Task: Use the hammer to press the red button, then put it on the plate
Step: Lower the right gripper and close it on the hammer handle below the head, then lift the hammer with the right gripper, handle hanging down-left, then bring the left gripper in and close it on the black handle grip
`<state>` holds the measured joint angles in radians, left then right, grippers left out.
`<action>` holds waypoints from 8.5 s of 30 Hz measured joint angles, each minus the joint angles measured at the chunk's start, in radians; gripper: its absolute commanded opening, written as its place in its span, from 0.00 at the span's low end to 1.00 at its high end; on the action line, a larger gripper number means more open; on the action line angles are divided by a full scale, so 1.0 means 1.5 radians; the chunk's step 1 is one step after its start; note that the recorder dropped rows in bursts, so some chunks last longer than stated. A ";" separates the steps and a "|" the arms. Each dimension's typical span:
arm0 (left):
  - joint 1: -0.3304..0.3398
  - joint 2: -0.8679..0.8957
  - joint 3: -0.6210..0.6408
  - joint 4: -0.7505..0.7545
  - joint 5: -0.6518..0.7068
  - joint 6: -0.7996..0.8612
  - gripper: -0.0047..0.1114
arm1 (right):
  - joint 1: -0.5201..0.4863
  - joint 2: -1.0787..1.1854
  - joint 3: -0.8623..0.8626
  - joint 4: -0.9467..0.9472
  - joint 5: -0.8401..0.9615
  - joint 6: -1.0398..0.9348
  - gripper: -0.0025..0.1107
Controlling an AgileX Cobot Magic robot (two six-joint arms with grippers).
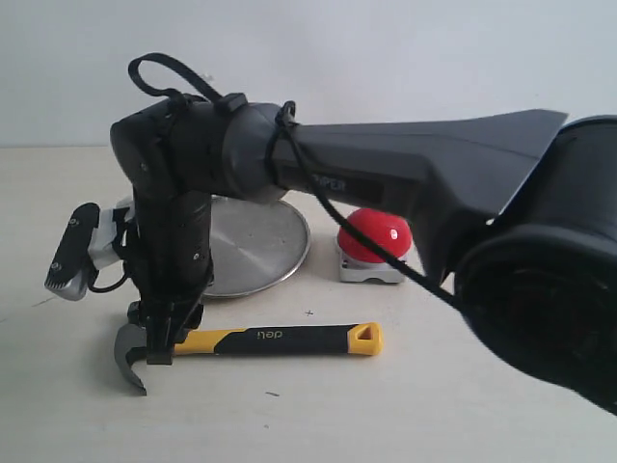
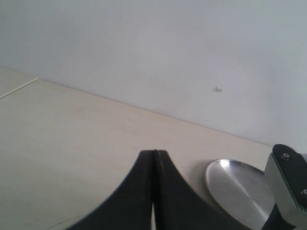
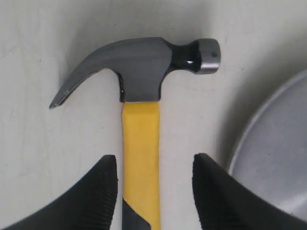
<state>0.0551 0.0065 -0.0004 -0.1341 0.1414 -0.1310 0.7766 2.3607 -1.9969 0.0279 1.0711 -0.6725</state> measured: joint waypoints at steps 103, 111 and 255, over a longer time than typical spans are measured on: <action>0.000 0.000 0.000 0.000 0.000 0.000 0.04 | 0.017 -0.083 -0.042 0.047 -0.108 0.361 0.02; 0.000 0.000 0.000 0.000 0.000 0.000 0.04 | 0.017 -0.187 0.128 0.036 -0.259 0.442 0.02; -0.320 1.057 -0.583 -0.553 0.400 1.061 0.54 | -0.003 -0.579 0.964 0.288 -1.260 0.813 0.02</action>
<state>-0.4253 1.5914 -0.8752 -0.9637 0.7420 1.4602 0.7717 1.4921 -0.5515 0.4600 -0.8190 0.5467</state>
